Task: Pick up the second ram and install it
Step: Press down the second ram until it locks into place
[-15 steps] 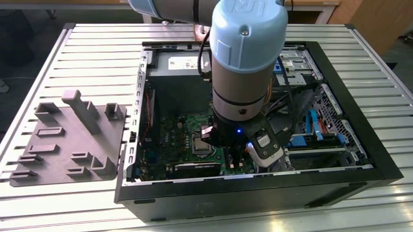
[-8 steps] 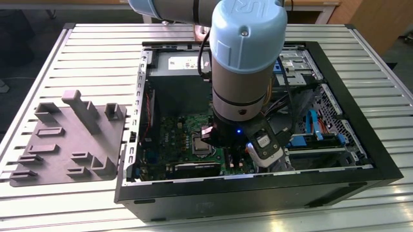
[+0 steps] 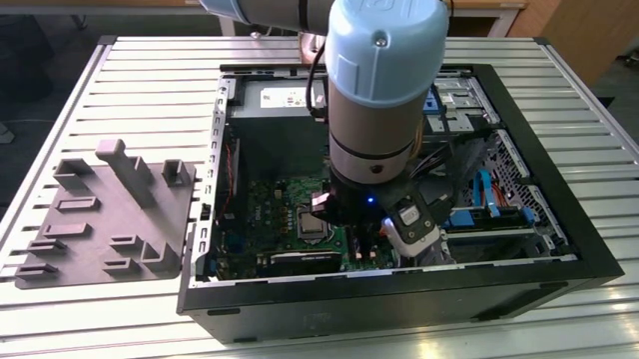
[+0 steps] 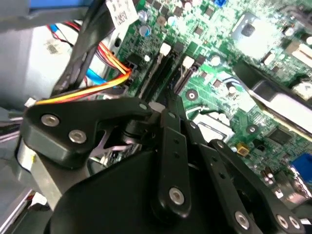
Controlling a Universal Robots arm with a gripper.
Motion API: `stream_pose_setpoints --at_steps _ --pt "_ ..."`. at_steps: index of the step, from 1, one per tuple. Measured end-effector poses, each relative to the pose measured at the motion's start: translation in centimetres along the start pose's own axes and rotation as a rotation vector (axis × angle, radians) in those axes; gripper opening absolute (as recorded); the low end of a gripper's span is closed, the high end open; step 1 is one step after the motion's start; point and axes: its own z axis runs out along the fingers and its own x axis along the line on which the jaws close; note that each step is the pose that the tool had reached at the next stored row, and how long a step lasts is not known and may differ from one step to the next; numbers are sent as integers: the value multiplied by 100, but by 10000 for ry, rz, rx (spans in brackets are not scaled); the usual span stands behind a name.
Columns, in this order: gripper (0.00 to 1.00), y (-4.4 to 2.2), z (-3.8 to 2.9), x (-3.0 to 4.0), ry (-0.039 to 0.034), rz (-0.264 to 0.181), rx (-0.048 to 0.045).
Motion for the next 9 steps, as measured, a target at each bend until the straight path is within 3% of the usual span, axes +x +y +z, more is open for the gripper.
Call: stream_pose_setpoints --at_steps 9 --pt "11 11 -213 -18 1 -1 5"
